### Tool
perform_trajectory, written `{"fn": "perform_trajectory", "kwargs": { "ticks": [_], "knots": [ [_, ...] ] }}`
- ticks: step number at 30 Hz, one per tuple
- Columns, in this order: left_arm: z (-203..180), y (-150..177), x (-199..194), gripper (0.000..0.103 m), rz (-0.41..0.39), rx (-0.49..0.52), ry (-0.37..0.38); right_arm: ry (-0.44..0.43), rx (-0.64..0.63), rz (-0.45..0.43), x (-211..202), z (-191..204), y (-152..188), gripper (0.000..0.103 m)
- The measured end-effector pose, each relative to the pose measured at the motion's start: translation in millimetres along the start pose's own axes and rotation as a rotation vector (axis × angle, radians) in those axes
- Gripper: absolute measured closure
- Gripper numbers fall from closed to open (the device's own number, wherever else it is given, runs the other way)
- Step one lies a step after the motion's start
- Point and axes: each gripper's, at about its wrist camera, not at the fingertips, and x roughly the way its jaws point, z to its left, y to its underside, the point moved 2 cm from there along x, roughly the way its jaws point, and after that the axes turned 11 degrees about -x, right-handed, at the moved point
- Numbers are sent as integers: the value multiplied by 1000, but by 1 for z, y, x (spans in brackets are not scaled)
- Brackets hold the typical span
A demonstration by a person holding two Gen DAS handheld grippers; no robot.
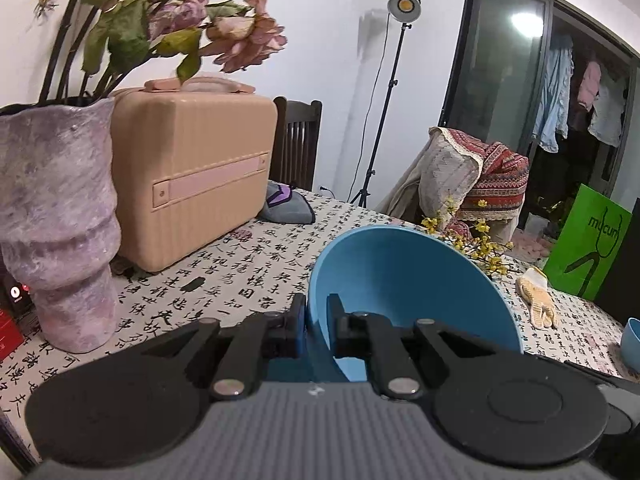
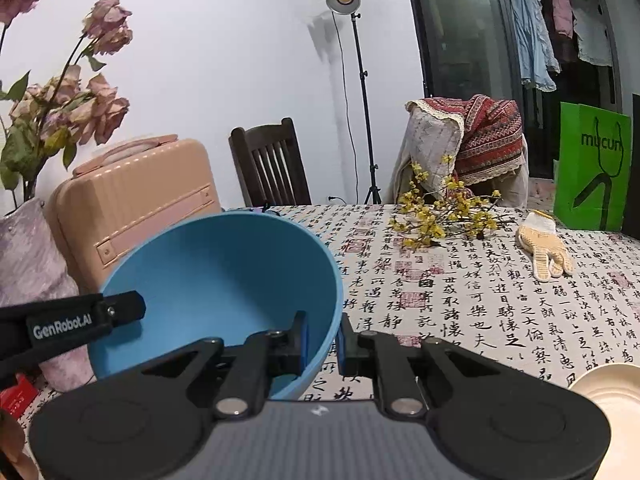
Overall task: Organize plates and bowls
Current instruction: 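Carry the held blue bowl toward the lilac vase with both grippers, then lower the held blue bowl onto the cloth beside the lilac vase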
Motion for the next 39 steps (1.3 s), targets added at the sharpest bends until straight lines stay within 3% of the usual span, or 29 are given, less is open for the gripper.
{"fn": "perform_trajectory", "kwargs": {
  "ticks": [25, 39],
  "knots": [
    [49, 4, 12, 92, 47, -37, -60, -22, -83, 64, 22, 50, 10, 89],
    [58, 11, 18, 92, 71, -36, -84, -18, -120, 91, 29, 64, 19, 89]
  ]
}}
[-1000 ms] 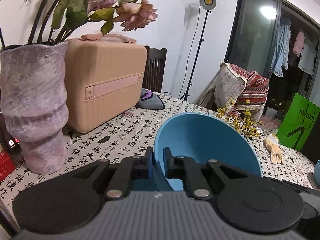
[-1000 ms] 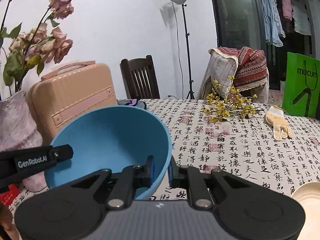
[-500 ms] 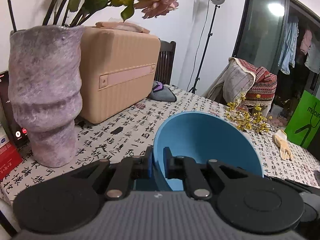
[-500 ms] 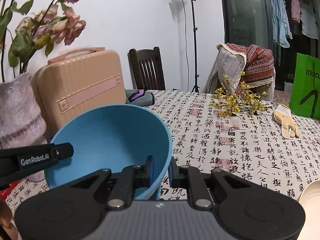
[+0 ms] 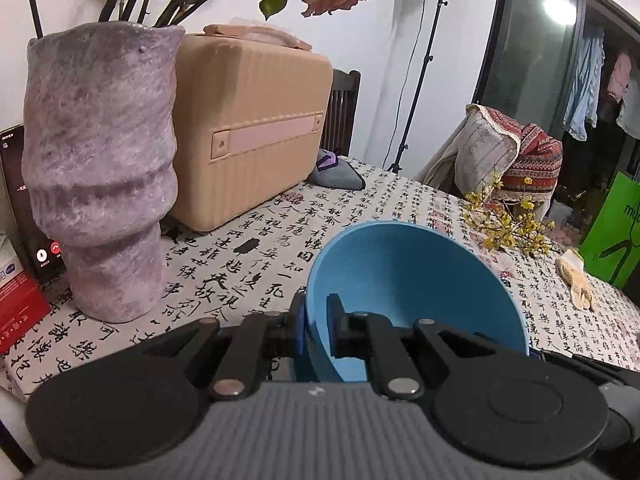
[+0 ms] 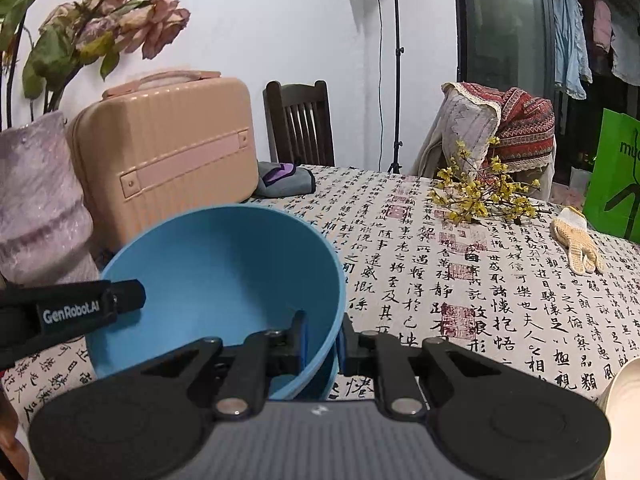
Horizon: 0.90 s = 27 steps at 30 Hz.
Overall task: Organize plates and bowls
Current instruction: 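Lower the held blue bowl onto the cloth beside the lilac vase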
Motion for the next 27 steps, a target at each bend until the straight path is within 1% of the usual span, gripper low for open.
{"fn": "perform_trajectory", "kwargs": {
  "ticks": [14, 27],
  "knots": [
    [2, 8, 4, 92, 16, 21, -15, 29, -47, -6, 1, 8, 5, 89],
    [4, 13, 3, 92, 20, 35, -19, 79, -114, -17, -1, 16, 10, 89]
  ]
}}
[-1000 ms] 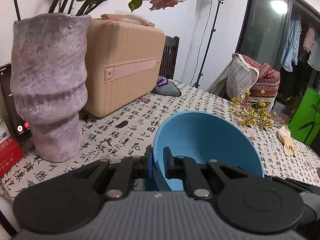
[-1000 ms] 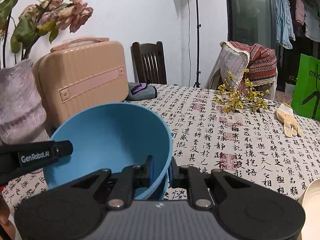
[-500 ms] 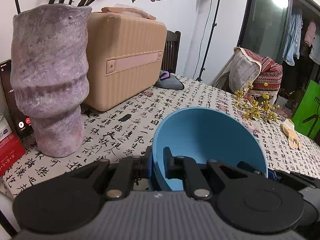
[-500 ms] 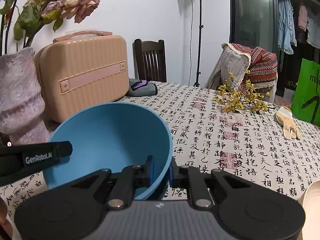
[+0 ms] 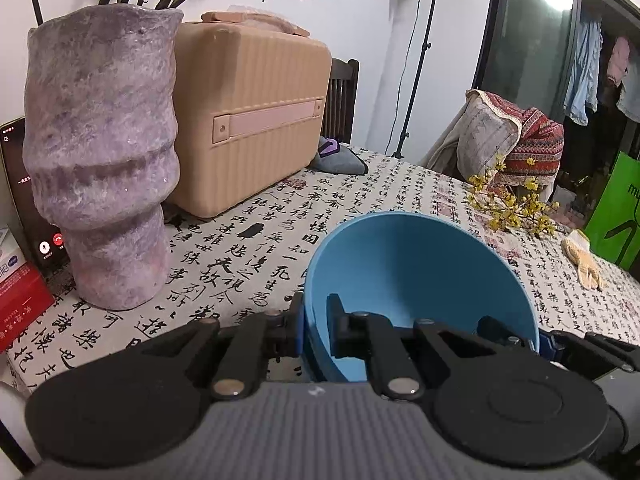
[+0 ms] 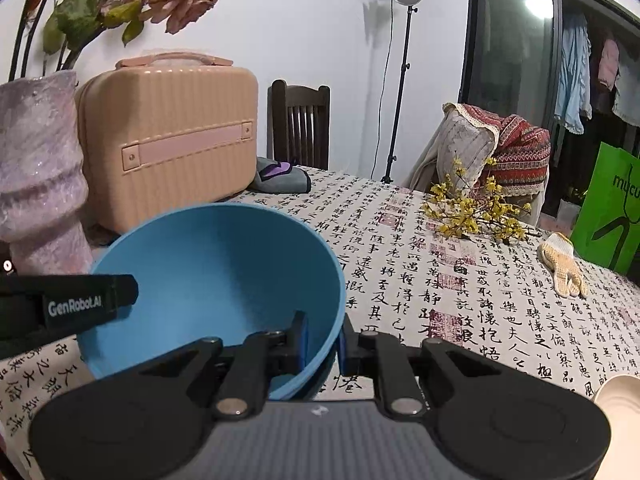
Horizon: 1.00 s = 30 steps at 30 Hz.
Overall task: Organize plates and bowls
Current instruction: 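Lower the held blue bowl onto the cloth beside the lilac vase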
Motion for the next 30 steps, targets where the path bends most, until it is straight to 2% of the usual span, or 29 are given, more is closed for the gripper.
{"fn": "perform_trajectory", "kwargs": {
  "ticks": [7, 21, 25, 30],
  "knots": [
    [0, 1, 2, 92, -2, 10, -6, 42, -61, -9, 1, 9, 2, 88],
    [0, 2, 6, 92, -11, 27, -15, 58, -94, -3, 8, 13, 6, 89],
    [4, -1, 7, 92, -1, 10, -5, 15, -56, 15, 10, 5, 6, 88],
    [8, -2, 10, 92, 8, -5, -7, -83, 68, 33, 12, -15, 5, 87]
  ]
}}
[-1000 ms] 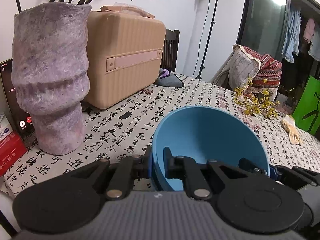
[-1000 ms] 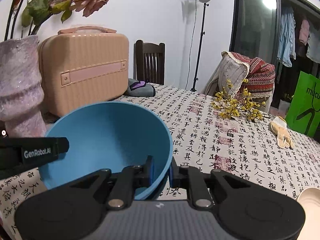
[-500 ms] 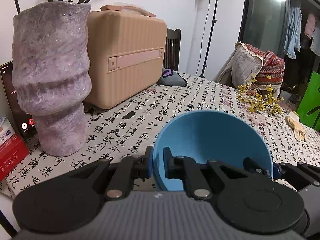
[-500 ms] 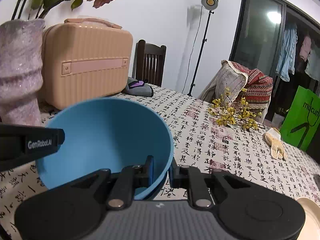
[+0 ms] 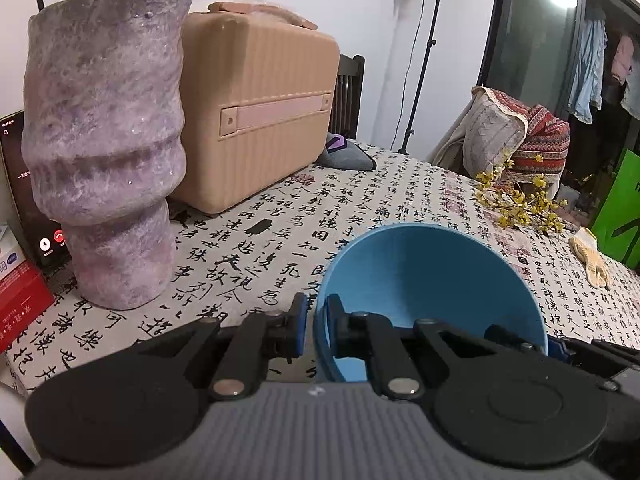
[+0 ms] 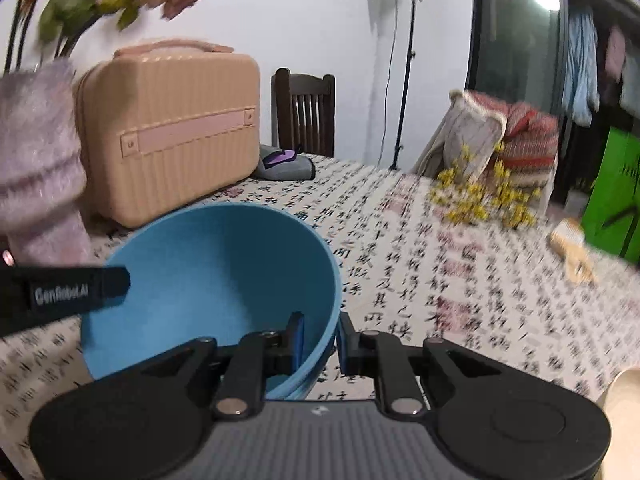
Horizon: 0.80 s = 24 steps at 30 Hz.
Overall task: Organize plates and bowls
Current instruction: 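Lower the held blue bowl onto the cloth beside the lilac vase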
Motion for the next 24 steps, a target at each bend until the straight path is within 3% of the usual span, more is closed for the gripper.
{"fn": "perform_trajectory", "kwargs": {
  "ticks": [16, 20, 24],
  "knots": [
    [-3, -5, -7, 92, -25, 1, 16, -66, 94, -31, -9, -15, -3, 84],
    [-3, -5, -6, 92, -19, 3, 21, -74, 87, -42, -14, -15, -2, 91],
    [-4, -5, -6, 92, -18, 5, 20, -53, 74, -46, -14, -11, -2, 91]
  ]
}}
